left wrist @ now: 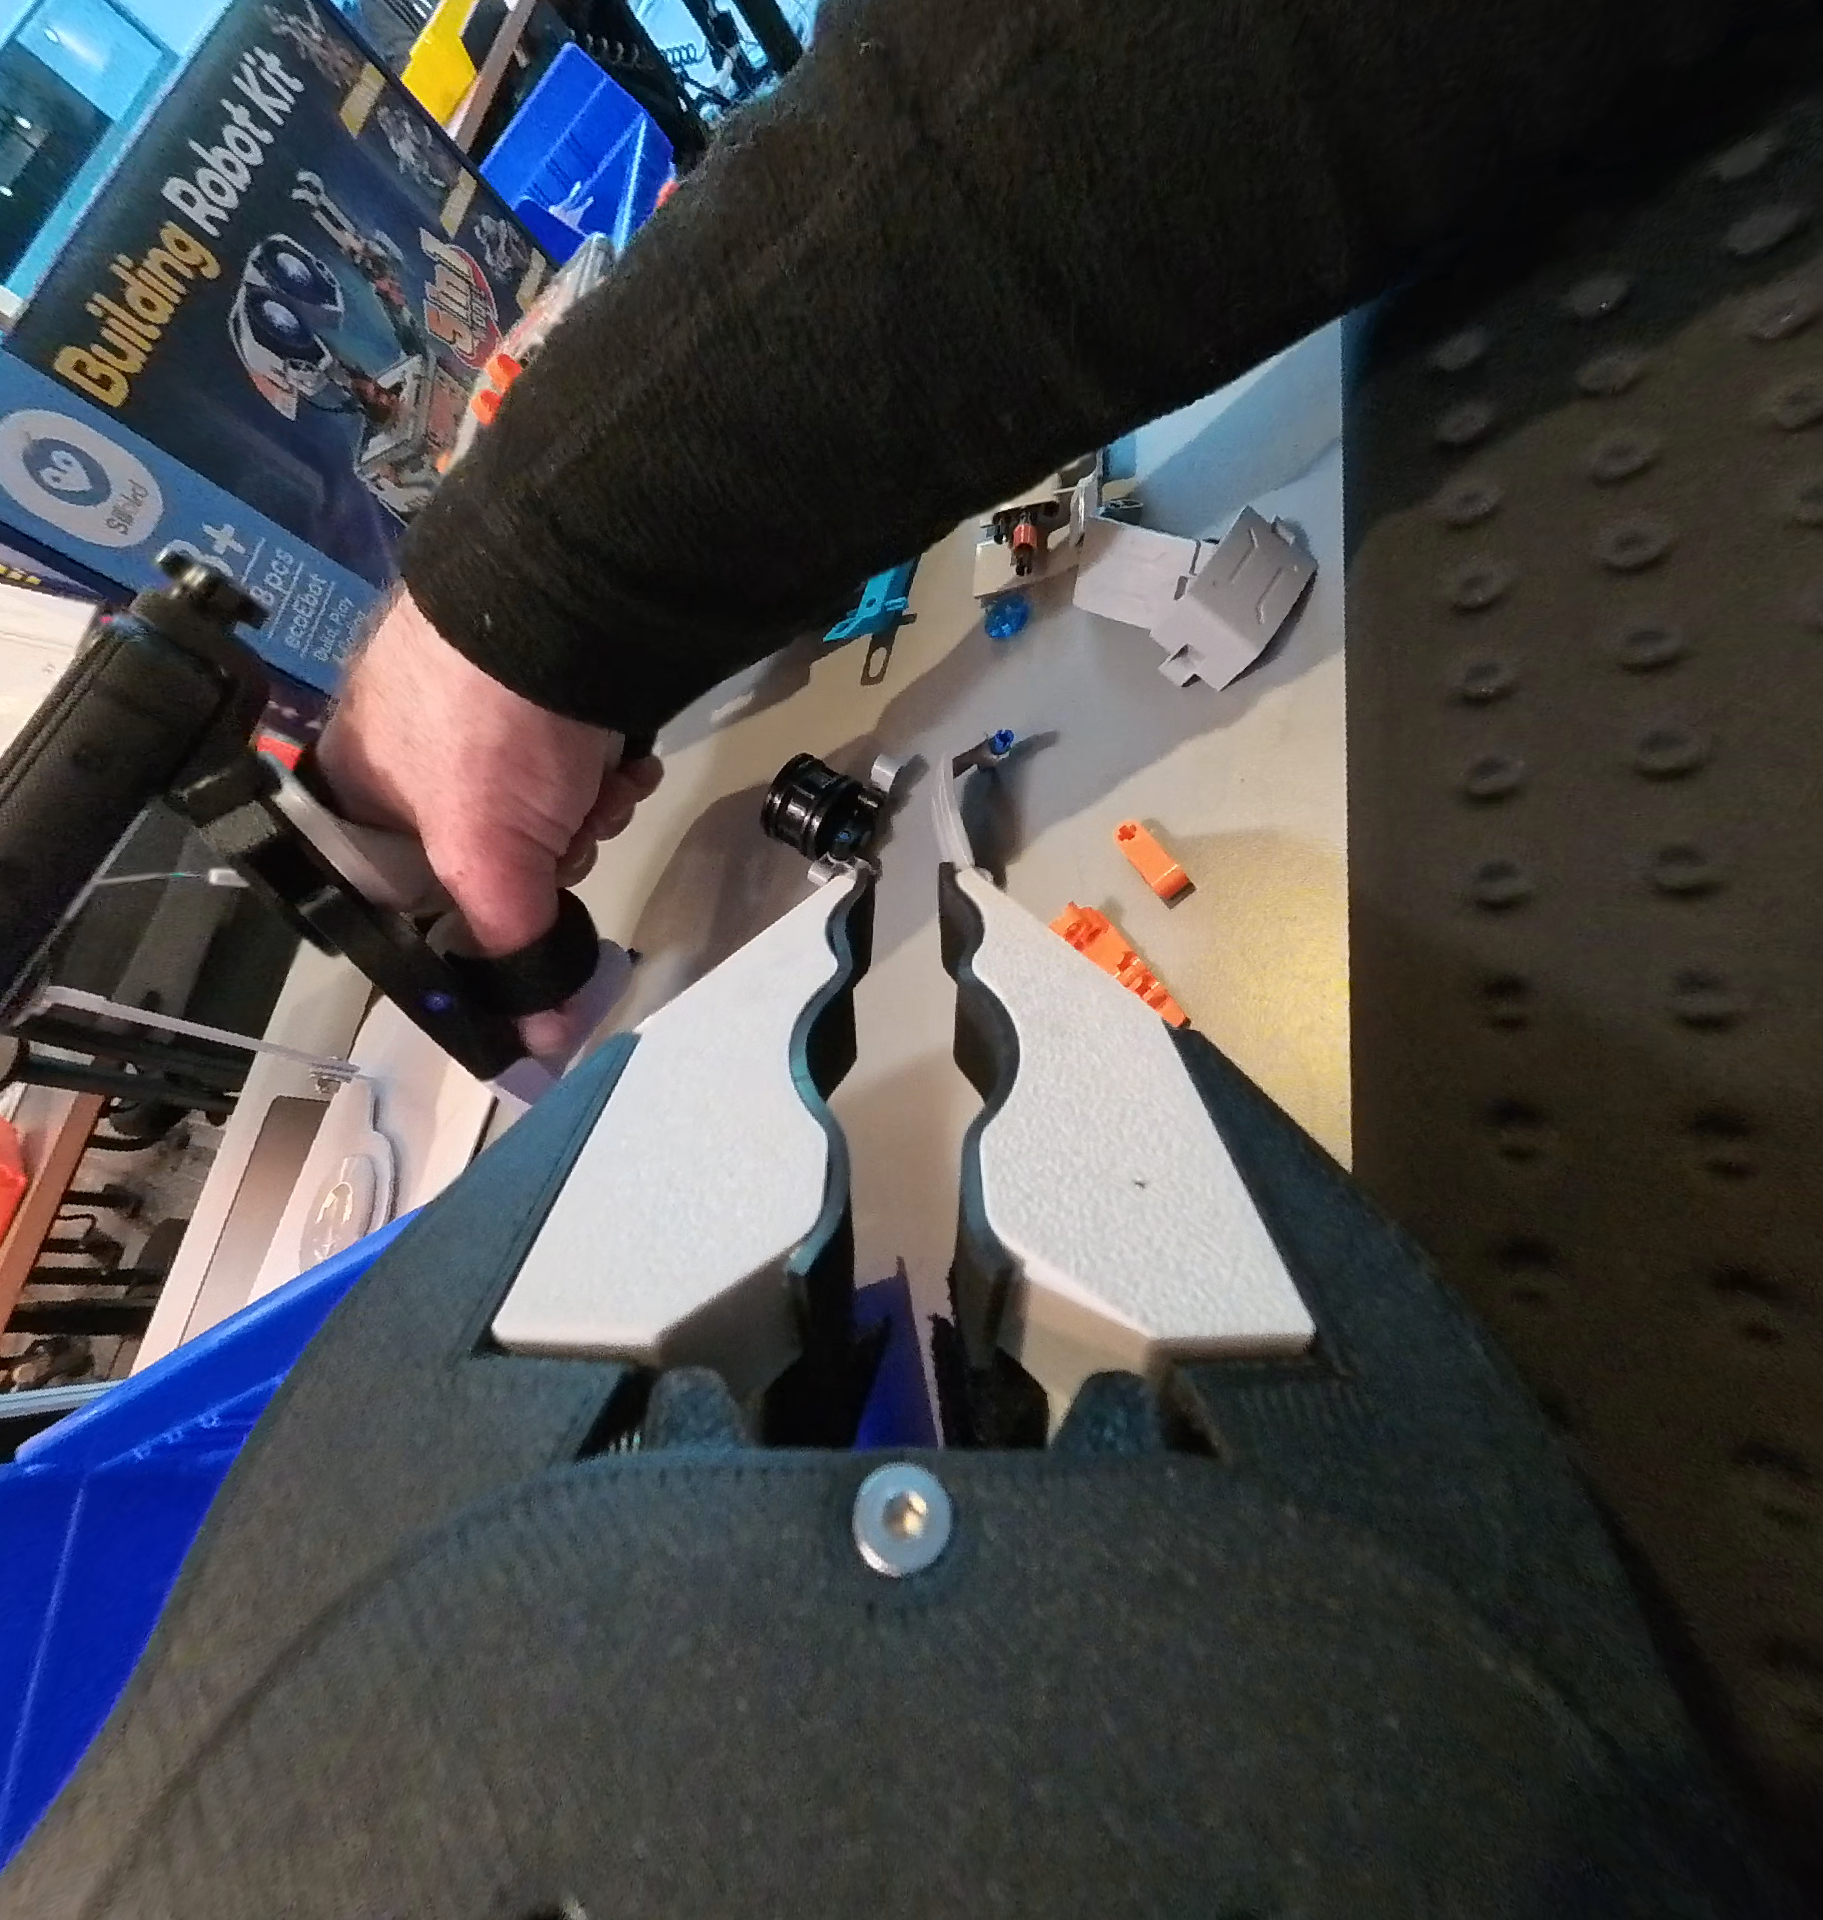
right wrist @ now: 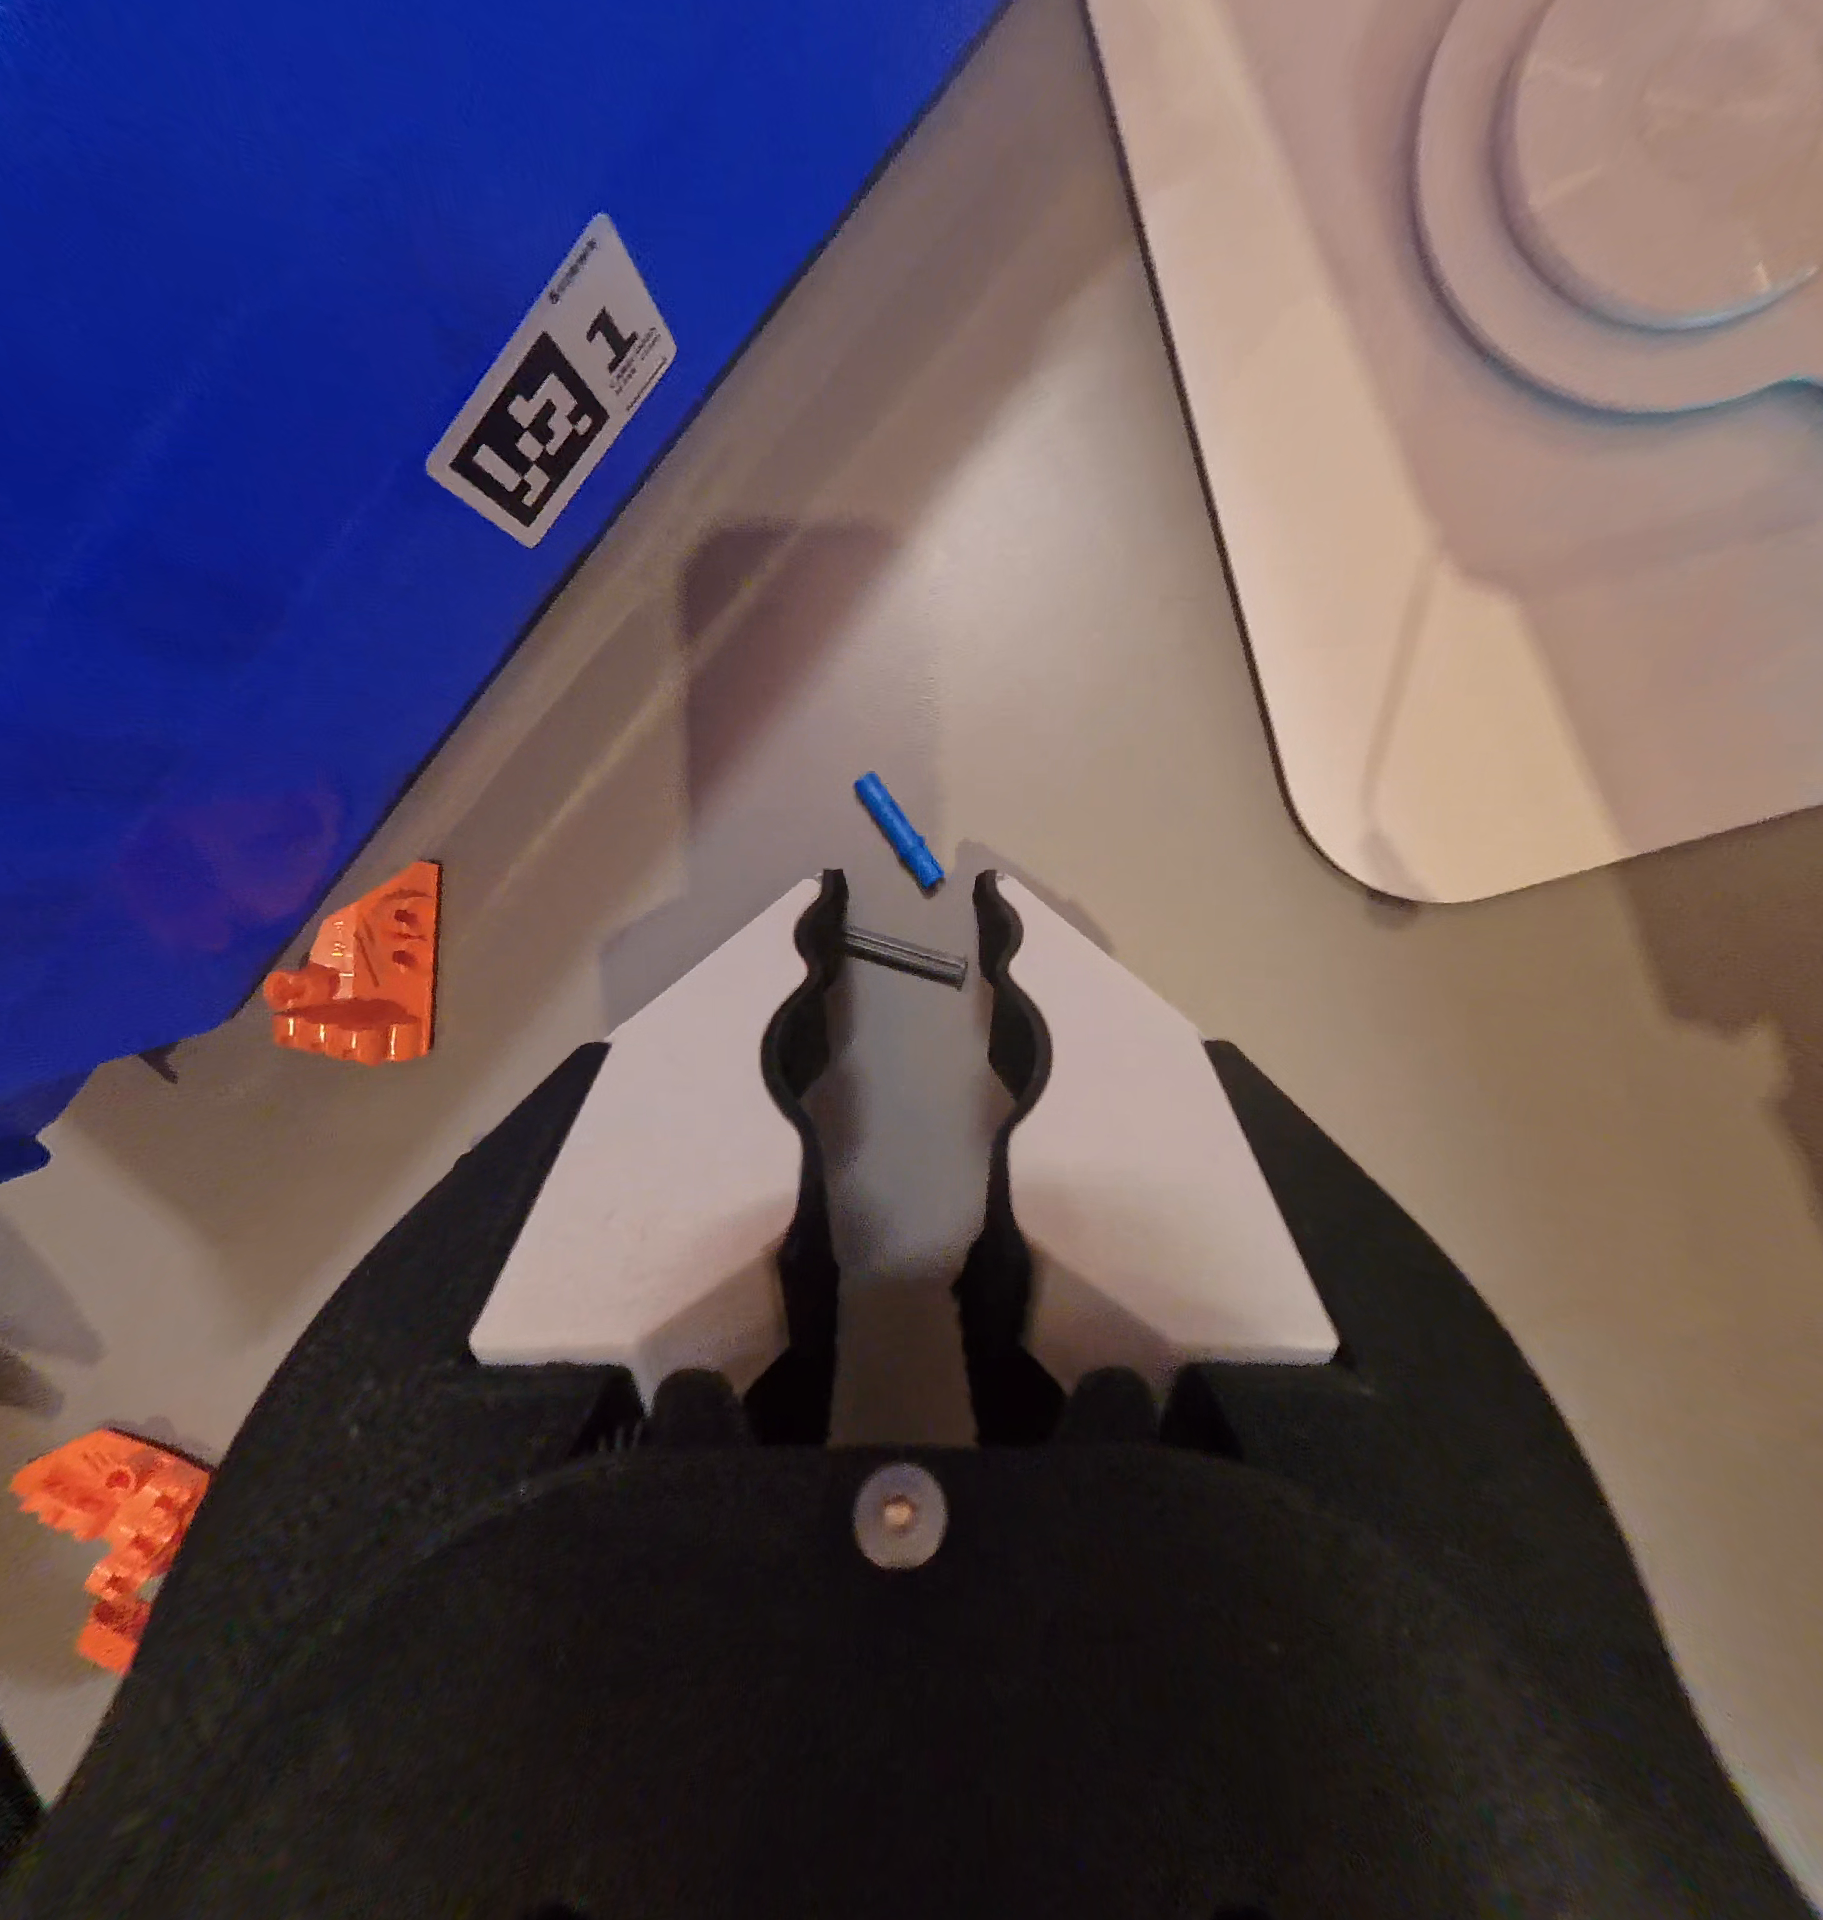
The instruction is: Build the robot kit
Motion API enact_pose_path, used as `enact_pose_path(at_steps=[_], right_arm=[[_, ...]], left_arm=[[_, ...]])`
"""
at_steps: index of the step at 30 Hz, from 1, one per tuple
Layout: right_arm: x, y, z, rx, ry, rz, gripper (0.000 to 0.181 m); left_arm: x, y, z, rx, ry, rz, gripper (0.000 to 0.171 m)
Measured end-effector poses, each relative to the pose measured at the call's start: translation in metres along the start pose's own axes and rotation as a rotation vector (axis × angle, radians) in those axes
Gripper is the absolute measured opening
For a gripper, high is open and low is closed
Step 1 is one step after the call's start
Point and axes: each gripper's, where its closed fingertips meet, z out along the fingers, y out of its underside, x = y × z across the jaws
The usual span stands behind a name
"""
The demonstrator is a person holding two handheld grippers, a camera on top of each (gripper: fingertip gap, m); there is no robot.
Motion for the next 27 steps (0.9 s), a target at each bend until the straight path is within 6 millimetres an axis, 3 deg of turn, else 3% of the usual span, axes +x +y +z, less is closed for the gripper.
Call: enact_pose_path(at_steps=[8, 13, 17, 19, 24, 27], right_arm=[[0.007, -0.012, -0.006, 0.042, 0.019, -0.024, 0.027], [0.019, -0.016, 0.006, 0.003, 0.044, -0.100, 0.027], [0.022, -0.018, 0.011, -0.004, 0.006, -0.115, 0.013], [0.020, -0.017, 0.011, 0.000, -0.023, -0.105, 0.003], [0.013, -0.008, 0.006, -0.018, -0.038, -0.101, 0.002], [-0.003, -0.006, -0.014, 0.026, -0.039, -0.105, 0.002]], left_arm=[[0.000, -0.005, -0.003, 0.017, -0.001, 0.000, 0.010], [-0.001, -0.006, -0.004, 0.025, -0.005, -0.004, 0.010], [-0.001, -0.005, -0.005, 0.025, -0.004, -0.005, 0.010], [-0.002, -0.005, -0.005, 0.025, -0.002, -0.009, 0.010], [-0.002, -0.006, -0.006, 0.036, -0.004, -0.012, 0.010], [-0.003, -0.007, -0.005, 0.047, -0.005, -0.029, 0.015]])
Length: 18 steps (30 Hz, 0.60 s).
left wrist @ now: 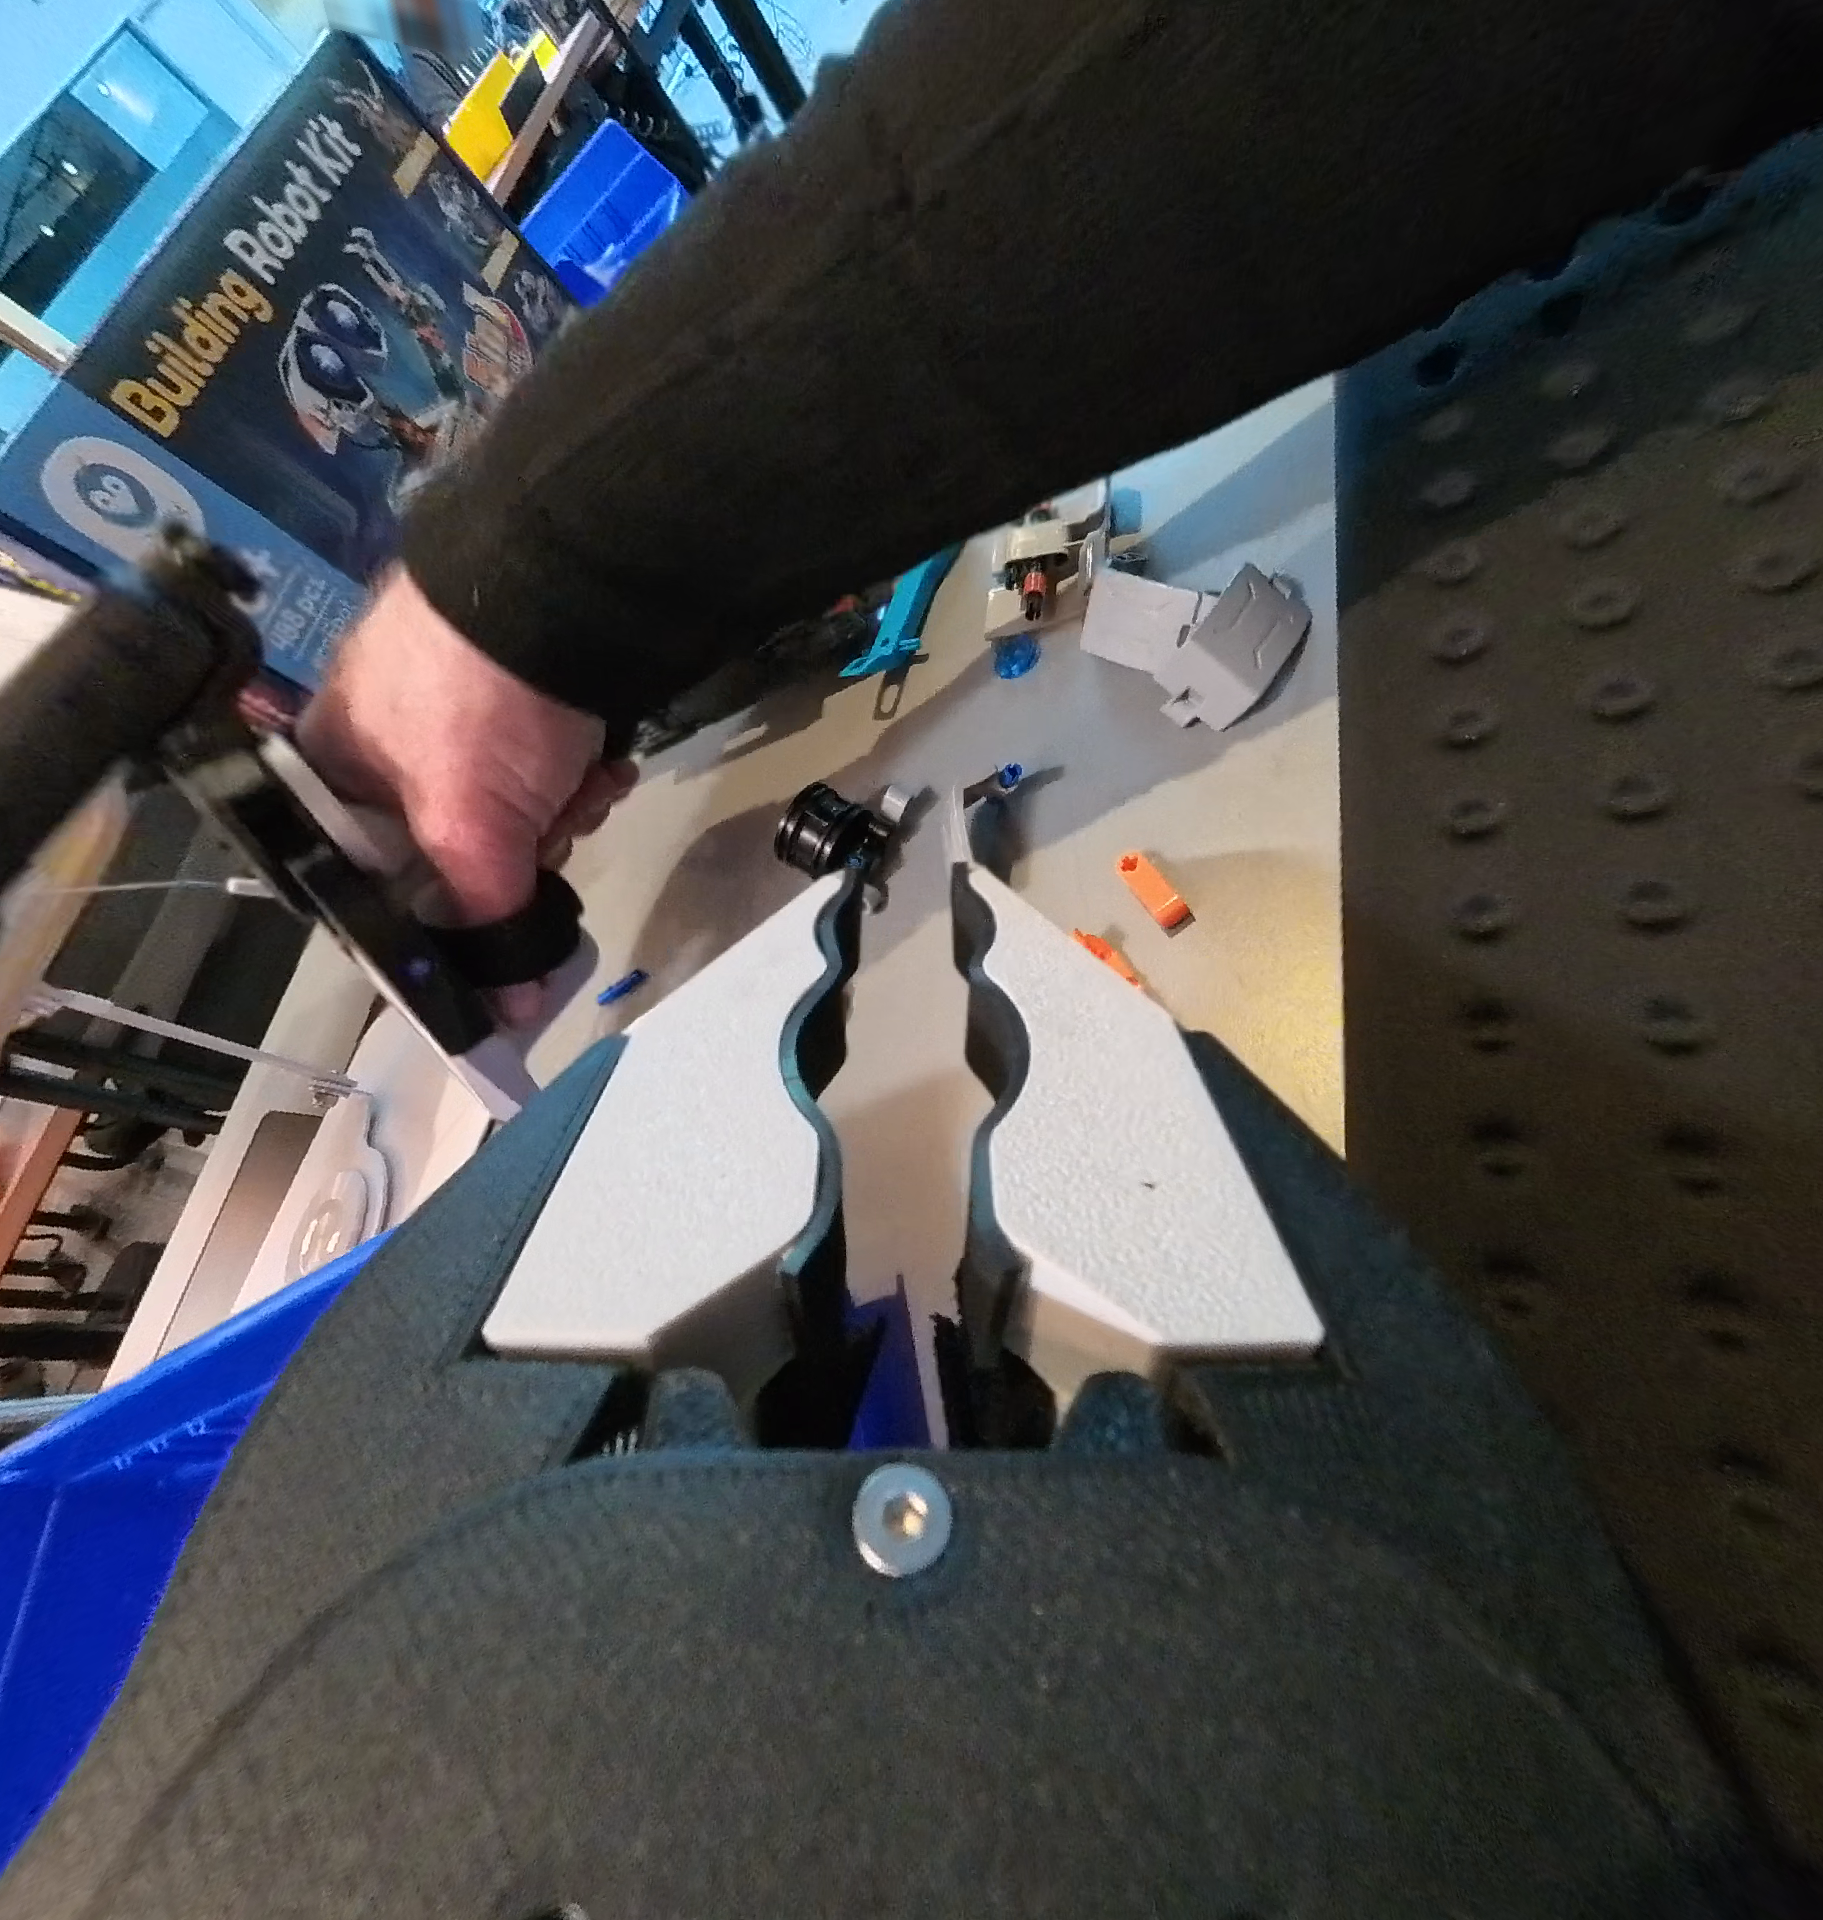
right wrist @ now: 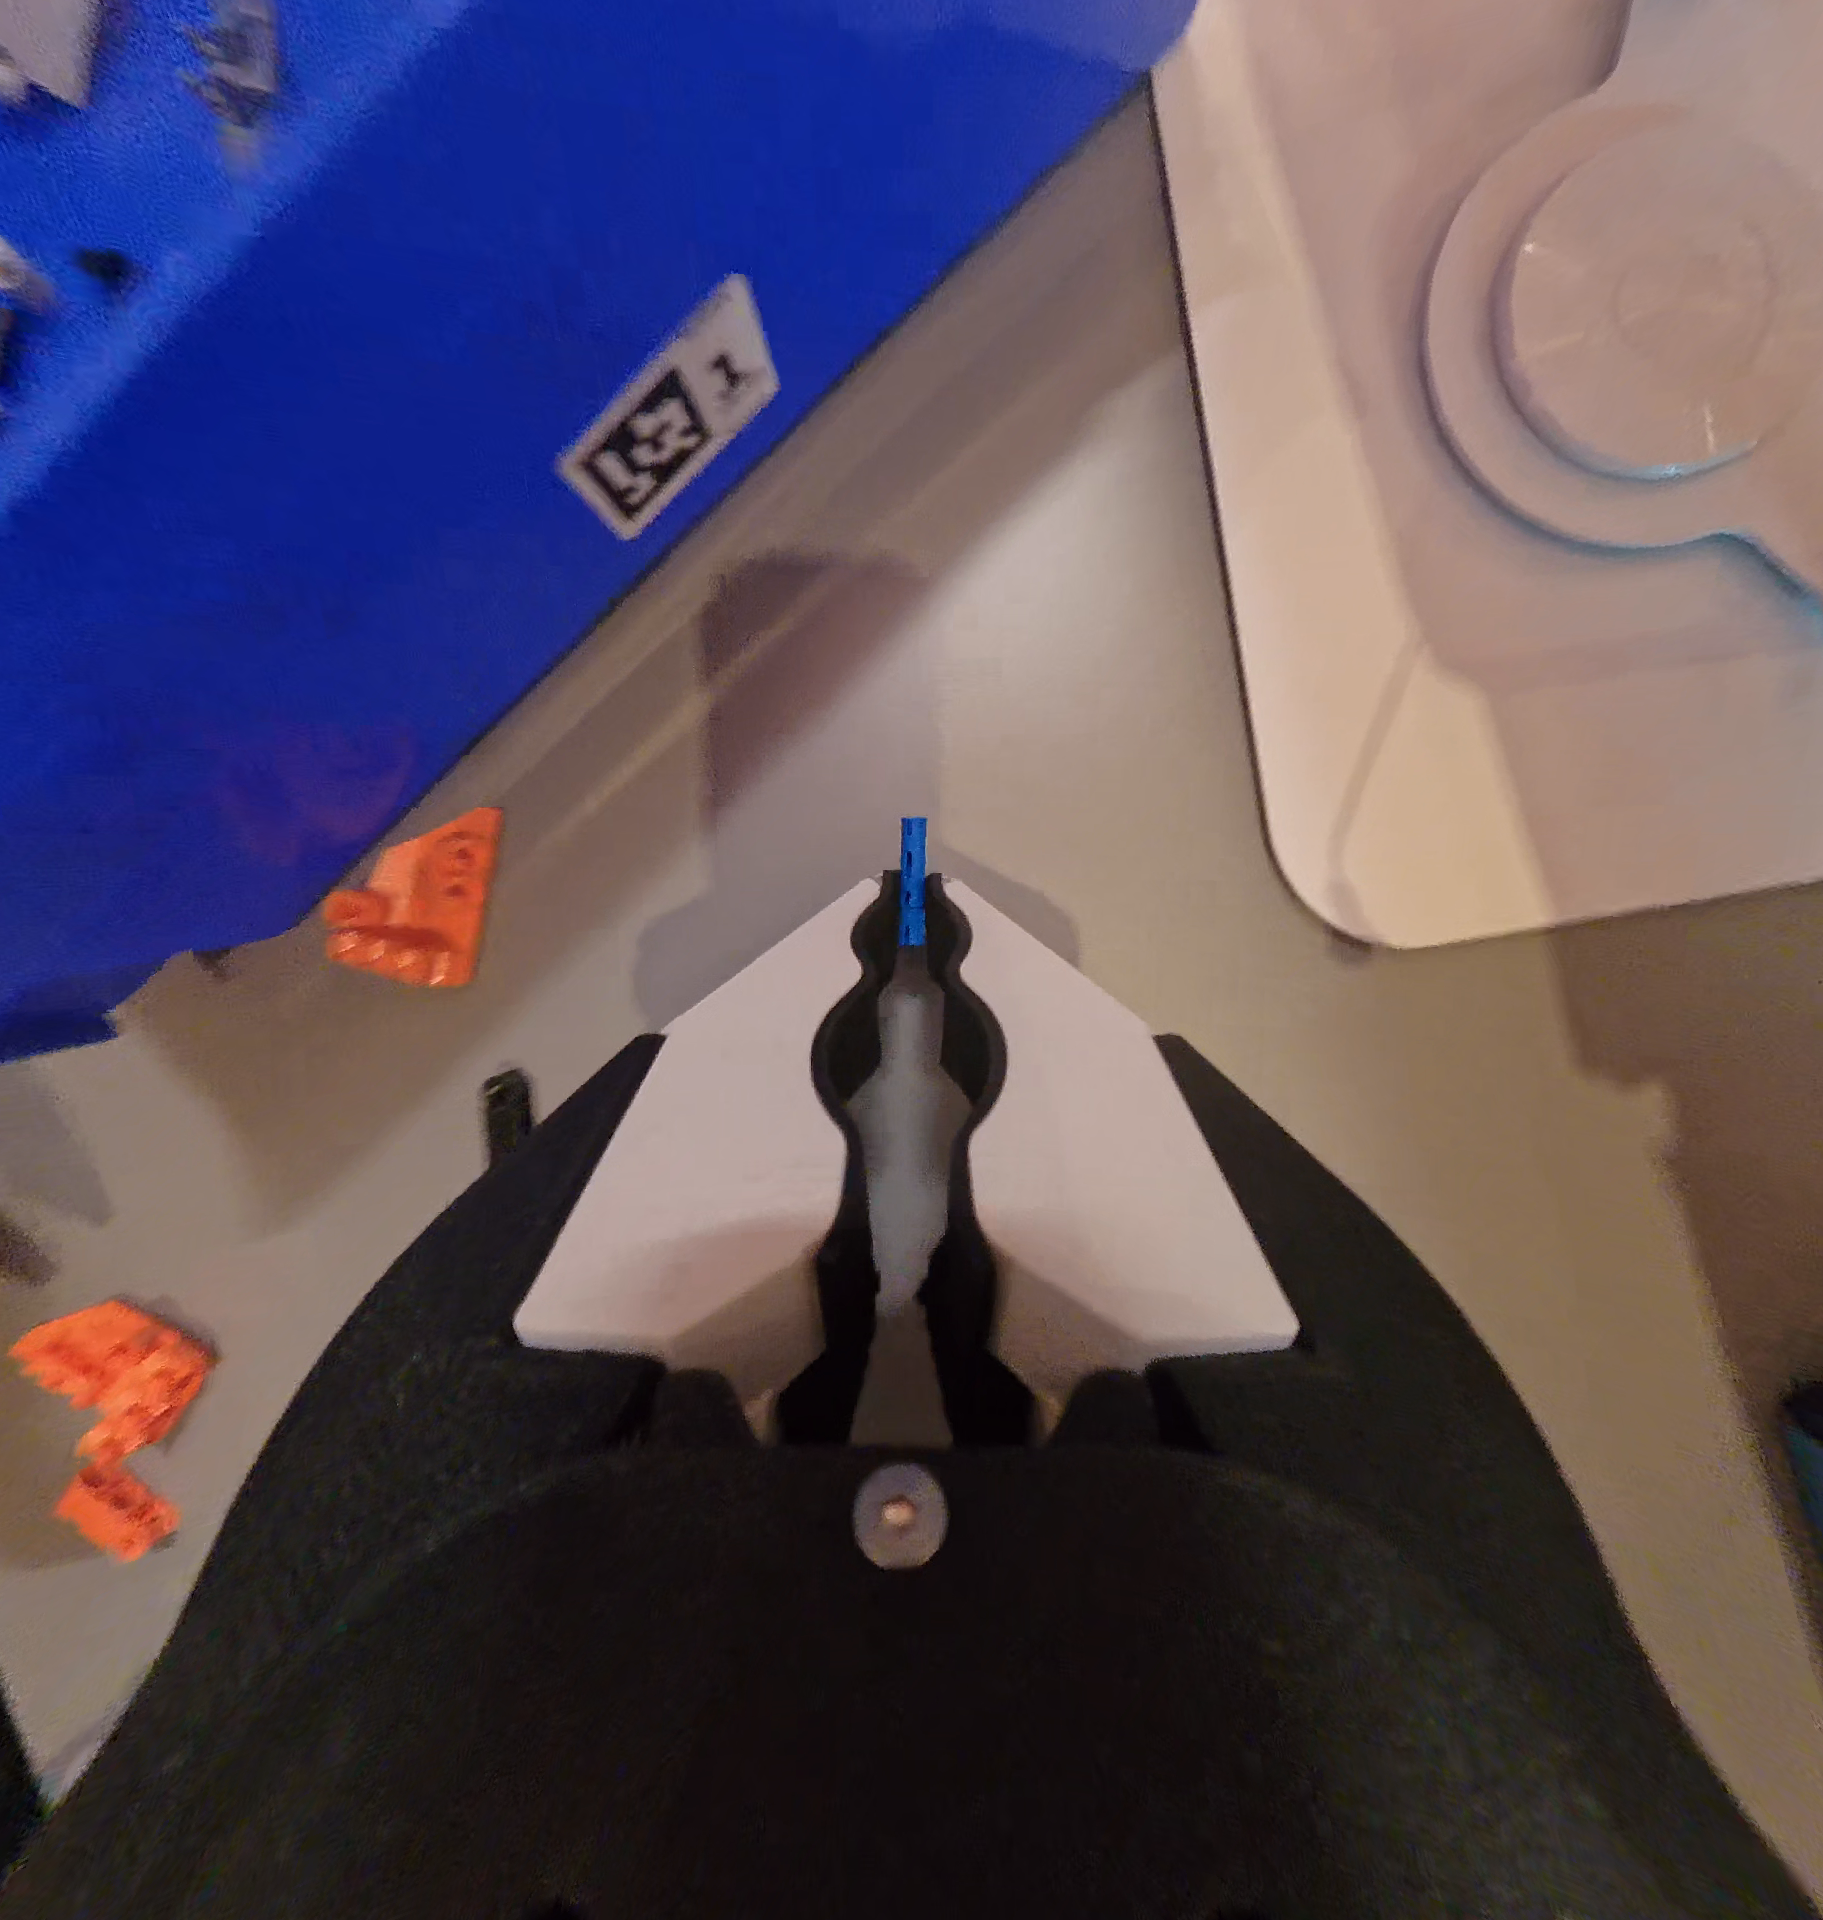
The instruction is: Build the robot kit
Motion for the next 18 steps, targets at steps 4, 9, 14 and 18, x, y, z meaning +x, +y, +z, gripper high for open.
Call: enact_pose_path(at_steps=[4, 9, 14, 18], right_arm=[[-0.027, 0.005, -0.051, 0.090, 0.046, -0.023, 0.002], [-0.063, 0.034, -0.111, 0.192, 0.090, -0.043, 0.002], [-0.088, 0.065, -0.141, 0.273, 0.125, -0.041, 0.002], [-0.095, 0.084, -0.148, 0.332, 0.119, -0.026, 0.002]], left_arm=[[0.002, 0.000, 0.013, -0.055, 0.022, -0.044, 0.027], [0.016, 0.016, 0.048, -0.289, 0.071, -0.060, 0.041], [0.023, 0.023, 0.070, -0.378, 0.139, -0.152, 0.023], [0.018, 0.024, 0.080, -0.391, 0.143, -0.219, 0.006]])
